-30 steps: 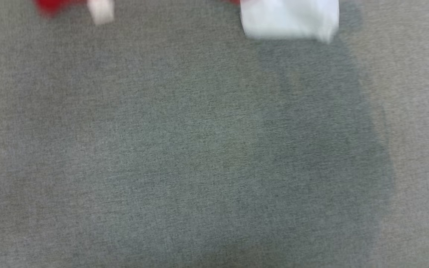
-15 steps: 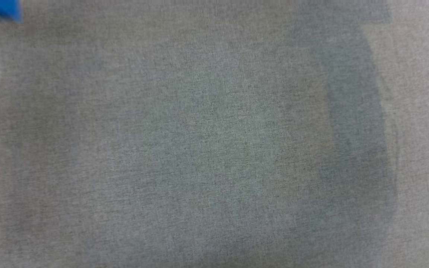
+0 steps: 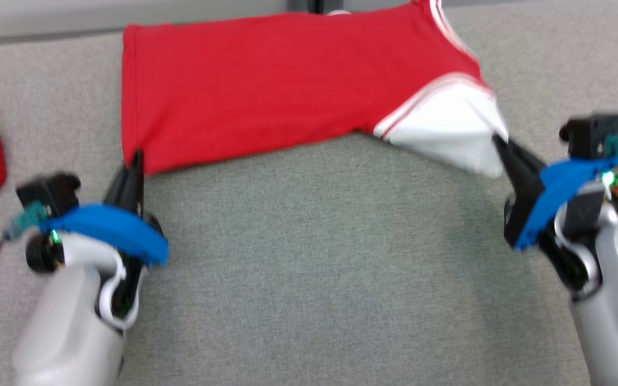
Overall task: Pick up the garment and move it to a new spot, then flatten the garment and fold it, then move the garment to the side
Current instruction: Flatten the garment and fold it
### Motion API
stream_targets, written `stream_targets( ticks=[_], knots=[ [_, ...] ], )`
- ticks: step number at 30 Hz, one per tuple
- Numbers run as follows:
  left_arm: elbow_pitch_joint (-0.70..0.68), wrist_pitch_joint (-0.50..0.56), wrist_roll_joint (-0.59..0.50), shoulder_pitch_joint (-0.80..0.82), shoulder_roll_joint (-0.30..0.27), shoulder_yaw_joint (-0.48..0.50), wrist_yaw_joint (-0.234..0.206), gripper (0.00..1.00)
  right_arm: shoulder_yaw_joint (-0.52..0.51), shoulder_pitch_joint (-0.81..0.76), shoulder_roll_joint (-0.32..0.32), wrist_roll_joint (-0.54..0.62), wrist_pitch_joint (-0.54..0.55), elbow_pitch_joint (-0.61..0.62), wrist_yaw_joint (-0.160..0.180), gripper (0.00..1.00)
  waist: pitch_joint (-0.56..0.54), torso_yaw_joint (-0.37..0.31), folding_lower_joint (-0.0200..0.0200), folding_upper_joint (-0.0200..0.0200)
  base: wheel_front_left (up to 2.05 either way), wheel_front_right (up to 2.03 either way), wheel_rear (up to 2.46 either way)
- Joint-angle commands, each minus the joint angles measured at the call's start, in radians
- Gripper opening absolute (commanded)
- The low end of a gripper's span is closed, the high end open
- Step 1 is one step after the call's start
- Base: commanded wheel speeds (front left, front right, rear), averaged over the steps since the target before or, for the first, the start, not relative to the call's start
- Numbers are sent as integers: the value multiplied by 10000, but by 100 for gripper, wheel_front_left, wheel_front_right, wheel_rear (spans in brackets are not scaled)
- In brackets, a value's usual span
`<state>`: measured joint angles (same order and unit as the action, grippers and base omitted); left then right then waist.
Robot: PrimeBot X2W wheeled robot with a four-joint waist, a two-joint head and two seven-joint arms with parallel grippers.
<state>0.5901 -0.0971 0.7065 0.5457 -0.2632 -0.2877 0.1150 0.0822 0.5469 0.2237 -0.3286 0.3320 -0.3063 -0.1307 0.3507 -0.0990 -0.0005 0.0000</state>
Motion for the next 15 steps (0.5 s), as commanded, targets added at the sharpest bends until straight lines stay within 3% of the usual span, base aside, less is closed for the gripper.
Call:
stream_targets(
  ticks=[1, 7, 15],
  knots=[
    [-145, 90, 70, -452, -26, 20, 16, 0, -156, -646, 16, 52, 471, 533, -2, 0, -406, -266, 5, 0, 0, 0, 0],
    [-1789, 937, 736, -2758, -94, 29, -388, 0, -1356, -3761, -450, 367, 3333, 3997, -2, 0, -1258, -262, 5, 0, 0, 0, 0],
    [-5410, 2563, 1252, -5805, -799, 179, -1821, 0, -2485, -6629, -1420, 849, 5625, 7216, -2, 0, -1615, -253, 5, 0, 0, 0, 0]
  ],
)
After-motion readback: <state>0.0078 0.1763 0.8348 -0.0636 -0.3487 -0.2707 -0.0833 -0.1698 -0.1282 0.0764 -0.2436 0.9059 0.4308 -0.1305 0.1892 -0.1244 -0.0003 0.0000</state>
